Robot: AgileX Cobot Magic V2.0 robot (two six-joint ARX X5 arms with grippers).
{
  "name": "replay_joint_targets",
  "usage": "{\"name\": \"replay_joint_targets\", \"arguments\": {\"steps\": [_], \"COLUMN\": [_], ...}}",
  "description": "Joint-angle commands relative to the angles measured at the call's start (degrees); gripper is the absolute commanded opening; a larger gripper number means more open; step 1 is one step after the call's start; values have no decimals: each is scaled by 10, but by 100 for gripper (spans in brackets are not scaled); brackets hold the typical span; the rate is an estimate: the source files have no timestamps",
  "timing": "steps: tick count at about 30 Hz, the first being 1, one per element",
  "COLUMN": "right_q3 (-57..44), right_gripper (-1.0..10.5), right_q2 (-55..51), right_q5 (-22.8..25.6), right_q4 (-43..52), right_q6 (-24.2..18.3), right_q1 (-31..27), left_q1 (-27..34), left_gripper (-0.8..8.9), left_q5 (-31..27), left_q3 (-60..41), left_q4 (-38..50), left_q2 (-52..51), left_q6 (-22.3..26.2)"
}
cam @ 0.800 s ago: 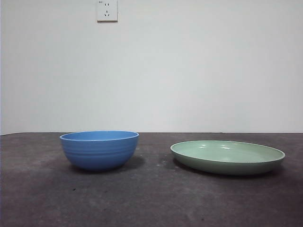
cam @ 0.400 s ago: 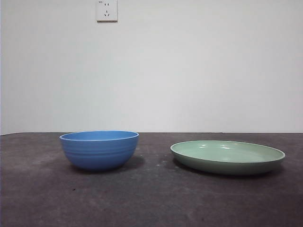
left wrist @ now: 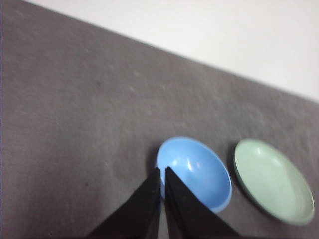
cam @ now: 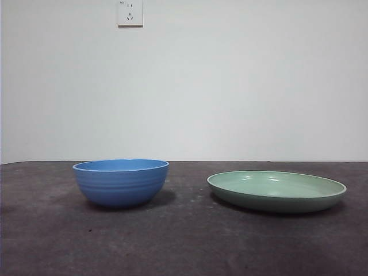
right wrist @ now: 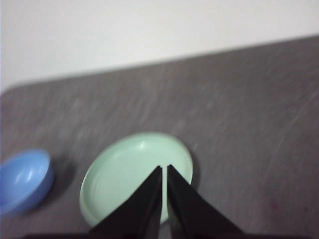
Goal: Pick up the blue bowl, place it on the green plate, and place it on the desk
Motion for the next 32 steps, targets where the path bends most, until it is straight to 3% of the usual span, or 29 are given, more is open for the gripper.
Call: {"name": "replay_joint_targets", "arguments": {"steps": [1, 6, 10, 18, 27, 30, 32], "right_q3": [53, 132, 170, 182, 182, 182, 182], "right_gripper": [8, 8, 8, 9, 22, 215, 364], "right_q2": [51, 136, 179, 199, 198, 198, 198], "right_q5": [-39, -124, -161, -178, -178, -178, -178], "right_q4": [-56, -155, -212, -273, -275, -275, -274], "right_q6": [-72, -134, -166, -194, -192, -188, -188], "right_q1": [0, 1, 14, 64, 80, 80, 80], "left_q1": [-1, -10, -38, -92, -99, -99, -99], "left_gripper": [14, 14, 14, 14, 37, 164, 342], "left_q5": [33, 103, 131, 157, 157, 157, 157], "left_q3": [46, 106, 141, 158, 158, 158, 158], "left_q4": [-34, -113, -166, -221, -223, -223, -223], "left_q2": [41, 105, 137, 152, 152, 152, 152], "left_q6": [74, 136, 165, 191, 189, 188, 188]}}
